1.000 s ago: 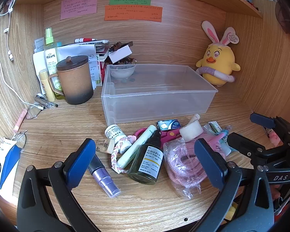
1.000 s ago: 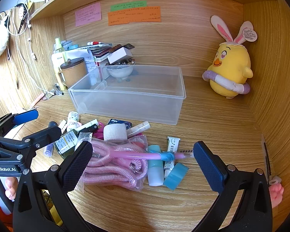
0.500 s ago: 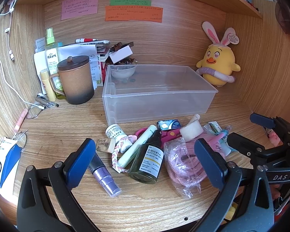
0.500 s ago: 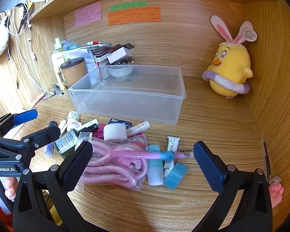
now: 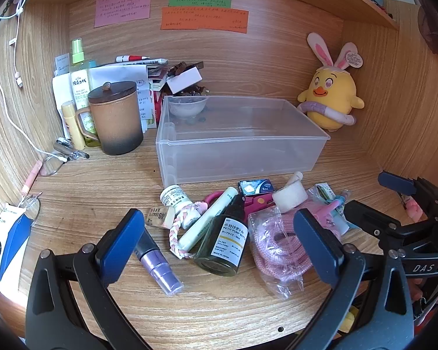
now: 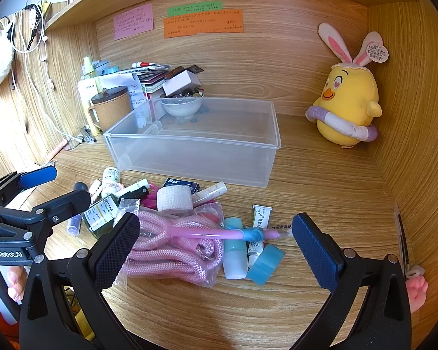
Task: Organize objects
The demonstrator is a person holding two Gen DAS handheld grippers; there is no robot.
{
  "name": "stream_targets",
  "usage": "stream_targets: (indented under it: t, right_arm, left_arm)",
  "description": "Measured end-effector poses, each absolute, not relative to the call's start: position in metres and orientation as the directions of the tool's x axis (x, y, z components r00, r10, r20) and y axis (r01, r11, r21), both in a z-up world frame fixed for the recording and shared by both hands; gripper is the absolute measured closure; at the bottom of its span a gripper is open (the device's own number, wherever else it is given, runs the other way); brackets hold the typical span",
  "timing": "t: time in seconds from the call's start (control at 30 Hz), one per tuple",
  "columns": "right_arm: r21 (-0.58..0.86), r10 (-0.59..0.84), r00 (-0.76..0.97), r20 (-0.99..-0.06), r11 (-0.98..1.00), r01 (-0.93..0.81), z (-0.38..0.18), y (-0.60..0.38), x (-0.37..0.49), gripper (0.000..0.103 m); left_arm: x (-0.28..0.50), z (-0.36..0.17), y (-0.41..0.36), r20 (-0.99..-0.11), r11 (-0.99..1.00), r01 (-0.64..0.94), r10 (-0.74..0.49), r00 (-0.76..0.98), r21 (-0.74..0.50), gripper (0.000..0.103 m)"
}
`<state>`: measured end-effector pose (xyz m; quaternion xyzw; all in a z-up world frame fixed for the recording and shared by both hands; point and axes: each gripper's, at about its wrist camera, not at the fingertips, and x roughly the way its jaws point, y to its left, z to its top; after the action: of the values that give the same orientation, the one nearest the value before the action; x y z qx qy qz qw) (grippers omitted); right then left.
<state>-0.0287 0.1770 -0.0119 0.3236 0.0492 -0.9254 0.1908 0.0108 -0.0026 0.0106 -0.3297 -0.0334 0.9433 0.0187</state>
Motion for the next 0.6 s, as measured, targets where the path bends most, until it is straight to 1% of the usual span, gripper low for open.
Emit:
stream_targets:
  t: [0.3, 0.43, 0.47, 0.5, 0.57, 0.6]
  right_arm:
    - [0.040, -0.327, -0.712, -0.622, -0.921, 0.388, -0.016, 0.177, -0.029, 0.000]
    - [0.054, -0.329, -0.705, -0.629, -0.923, 0.382, -0.019, 0.185, -0.033, 0.000]
    - [0.057, -0.326, -0.705, -0.629, -0.925, 0.376, -0.020, 0.187, -0.034, 0.000]
    - [0.061, -0.325, -0.705, -0.630, -0.926, 0.372, -0.021, 0.190, -0.035, 0.000]
    - [0.068, -0.323, -0.706, -0.631, -0.929, 0.364, -0.022, 0.195, -0.038, 0.001]
    - [0.074, -0.324, -0.704, -0.632, -0.929, 0.362, -0.022, 0.197, -0.040, 0.001]
  left_arm:
    - [0.008, 0.004, -0.009, -0.639, -0.994, -0.013, 0.078, -0.765, -0.107, 0.000]
    - [0.008, -0.002, -0.026, -0.652, -0.990, 0.023, 0.073, -0.755, -0.137, 0.000]
    - [0.008, -0.004, -0.031, -0.655, -0.989, 0.038, 0.065, -0.753, -0.141, 0.003]
    - [0.007, -0.005, -0.037, -0.660, -0.988, 0.052, 0.056, -0.750, -0.144, 0.009]
    - [0.004, -0.008, -0.047, -0.674, -0.986, 0.076, 0.043, -0.738, -0.146, 0.015]
    - [0.001, -0.010, -0.053, -0.681, -0.985, 0.086, 0.039, -0.731, -0.149, 0.017]
